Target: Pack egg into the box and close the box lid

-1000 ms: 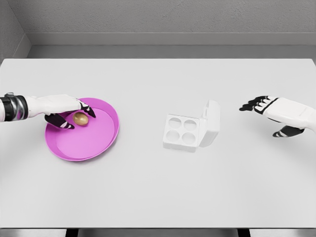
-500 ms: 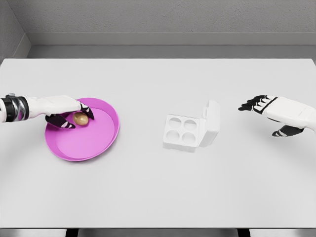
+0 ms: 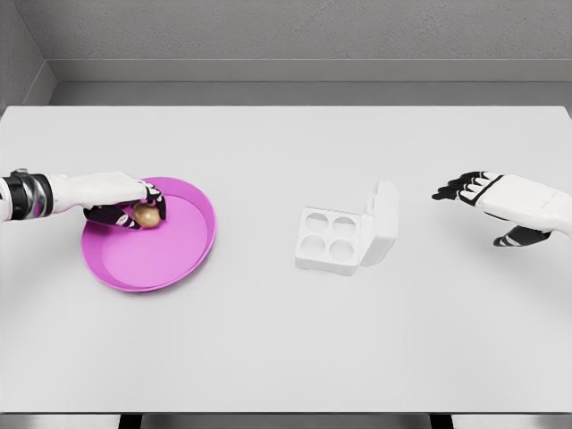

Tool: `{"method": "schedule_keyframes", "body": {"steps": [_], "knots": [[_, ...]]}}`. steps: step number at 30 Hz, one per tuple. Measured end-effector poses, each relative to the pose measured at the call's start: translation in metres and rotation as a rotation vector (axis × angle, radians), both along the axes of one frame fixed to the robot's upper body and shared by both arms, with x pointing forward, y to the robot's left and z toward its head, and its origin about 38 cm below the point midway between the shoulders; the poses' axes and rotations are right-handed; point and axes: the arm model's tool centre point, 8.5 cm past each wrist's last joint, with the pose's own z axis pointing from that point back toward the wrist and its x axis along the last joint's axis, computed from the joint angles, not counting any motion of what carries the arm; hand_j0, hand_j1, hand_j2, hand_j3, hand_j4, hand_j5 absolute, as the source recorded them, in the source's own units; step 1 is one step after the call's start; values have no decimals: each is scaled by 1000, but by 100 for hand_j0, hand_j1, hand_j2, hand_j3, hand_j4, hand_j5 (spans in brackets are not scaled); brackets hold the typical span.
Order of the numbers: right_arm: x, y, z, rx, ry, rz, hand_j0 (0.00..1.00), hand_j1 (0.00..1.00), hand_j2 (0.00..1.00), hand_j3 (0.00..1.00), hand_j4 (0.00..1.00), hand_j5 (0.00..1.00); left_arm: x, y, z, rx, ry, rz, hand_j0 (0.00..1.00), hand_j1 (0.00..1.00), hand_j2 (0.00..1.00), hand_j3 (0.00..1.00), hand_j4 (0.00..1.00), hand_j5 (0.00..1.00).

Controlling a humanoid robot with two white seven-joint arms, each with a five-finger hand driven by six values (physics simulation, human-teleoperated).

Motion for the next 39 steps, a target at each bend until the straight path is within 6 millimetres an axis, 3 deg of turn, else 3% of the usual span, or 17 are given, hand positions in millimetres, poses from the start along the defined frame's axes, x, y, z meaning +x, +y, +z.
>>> {"method": "schedule_keyframes", "body": {"steps": [15, 25, 39], "knots": [[0, 0, 0, -2, 1, 0, 100, 100, 100, 100, 100, 100, 2, -12, 16, -24, -45, -36, 21, 21, 21, 21, 21, 21], [-1, 0, -1, -2, 4, 0, 100, 100, 100, 100, 100, 100, 1, -27, 42, -71, -113, -76, 18, 18, 18, 18, 18, 18], [-1, 0, 0, -1, 1, 0, 100, 100, 100, 100, 100, 100, 1, -69, 50, -152, -147, -151, 16, 16, 16, 16, 16, 16]]}}
